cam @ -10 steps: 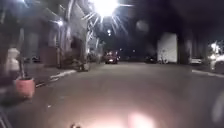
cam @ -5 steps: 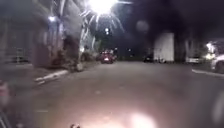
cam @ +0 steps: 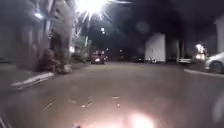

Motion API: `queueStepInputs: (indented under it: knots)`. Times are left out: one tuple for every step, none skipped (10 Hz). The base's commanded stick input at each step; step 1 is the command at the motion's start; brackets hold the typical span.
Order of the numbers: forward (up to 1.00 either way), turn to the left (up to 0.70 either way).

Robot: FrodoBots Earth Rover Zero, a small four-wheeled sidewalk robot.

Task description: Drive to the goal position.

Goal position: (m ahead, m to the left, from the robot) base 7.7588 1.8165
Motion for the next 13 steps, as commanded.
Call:
queueStepInputs:
  knots:
    - [1.0, -0.05]
    - [1.0, 0.0]
    - [1.0, 0.0]
    - [1.0, 0.0]
    - [1.0, 0.0]
    - [1.0, 0.0]
    - [1.0, 0.0]
    - [1.0, 0.0]
    - [1.0, 0.0]
    - [1.0, 0.0]
    - [1.0, 0.0]
    - [1.0, 0.0]
    - [1.0, 0.0]
